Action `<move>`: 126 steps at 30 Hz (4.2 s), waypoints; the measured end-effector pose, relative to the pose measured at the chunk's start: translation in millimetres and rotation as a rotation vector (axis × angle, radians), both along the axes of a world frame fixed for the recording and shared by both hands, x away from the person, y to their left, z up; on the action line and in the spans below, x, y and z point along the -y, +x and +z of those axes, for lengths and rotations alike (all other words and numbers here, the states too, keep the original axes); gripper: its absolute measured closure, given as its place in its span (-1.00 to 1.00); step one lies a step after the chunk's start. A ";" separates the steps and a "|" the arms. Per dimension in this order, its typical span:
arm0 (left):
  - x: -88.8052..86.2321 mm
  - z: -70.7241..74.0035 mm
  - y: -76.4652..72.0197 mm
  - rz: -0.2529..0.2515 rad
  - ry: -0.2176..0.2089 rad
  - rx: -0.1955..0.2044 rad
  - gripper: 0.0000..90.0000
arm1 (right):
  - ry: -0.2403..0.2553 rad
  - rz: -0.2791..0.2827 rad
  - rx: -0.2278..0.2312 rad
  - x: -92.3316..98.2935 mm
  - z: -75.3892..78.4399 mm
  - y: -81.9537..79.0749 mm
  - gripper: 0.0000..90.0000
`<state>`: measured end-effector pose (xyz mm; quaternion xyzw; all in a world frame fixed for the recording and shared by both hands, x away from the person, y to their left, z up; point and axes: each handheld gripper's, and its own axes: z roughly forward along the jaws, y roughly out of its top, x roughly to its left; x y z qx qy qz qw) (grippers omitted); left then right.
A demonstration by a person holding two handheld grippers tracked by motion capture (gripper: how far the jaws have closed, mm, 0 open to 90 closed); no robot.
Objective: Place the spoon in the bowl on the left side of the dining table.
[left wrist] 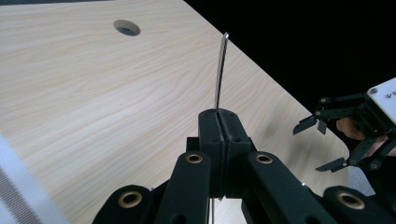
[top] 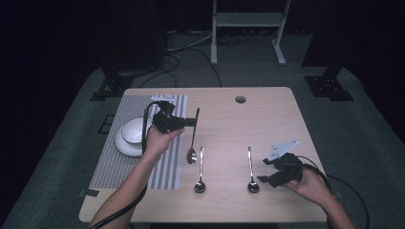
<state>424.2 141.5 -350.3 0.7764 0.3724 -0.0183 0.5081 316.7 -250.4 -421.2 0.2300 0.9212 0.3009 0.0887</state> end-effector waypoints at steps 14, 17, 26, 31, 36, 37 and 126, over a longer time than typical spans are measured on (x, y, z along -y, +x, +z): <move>-46.6 10.5 12.8 0.108 -0.022 0.010 0.99 | 0.015 -0.013 0.004 5.0 2.5 -1.1 -0.33; -58.1 13.7 15.3 0.139 -0.033 0.011 0.99 | 0.018 -0.016 0.007 7.2 3.4 -1.1 -0.33; -84.8 24.0 19.7 0.204 -0.040 0.026 0.99 | 0.021 -0.023 0.006 9.3 4.8 -1.3 -0.34; -96.7 25.2 21.2 0.236 -0.063 0.030 0.99 | 0.021 -0.021 0.009 8.9 5.7 -0.7 -0.34; -105.7 25.4 22.7 0.258 -0.064 0.028 0.99 | 0.020 -0.022 0.009 9.3 5.9 -0.3 -0.34; -106.7 25.7 22.8 0.262 -0.064 0.029 0.99 | 0.019 -0.023 0.009 9.4 5.9 -0.2 -0.34; -219.3 -20.1 24.2 0.693 -0.045 0.014 0.99 | 0.021 -0.027 0.011 12.4 12.9 6.5 -0.35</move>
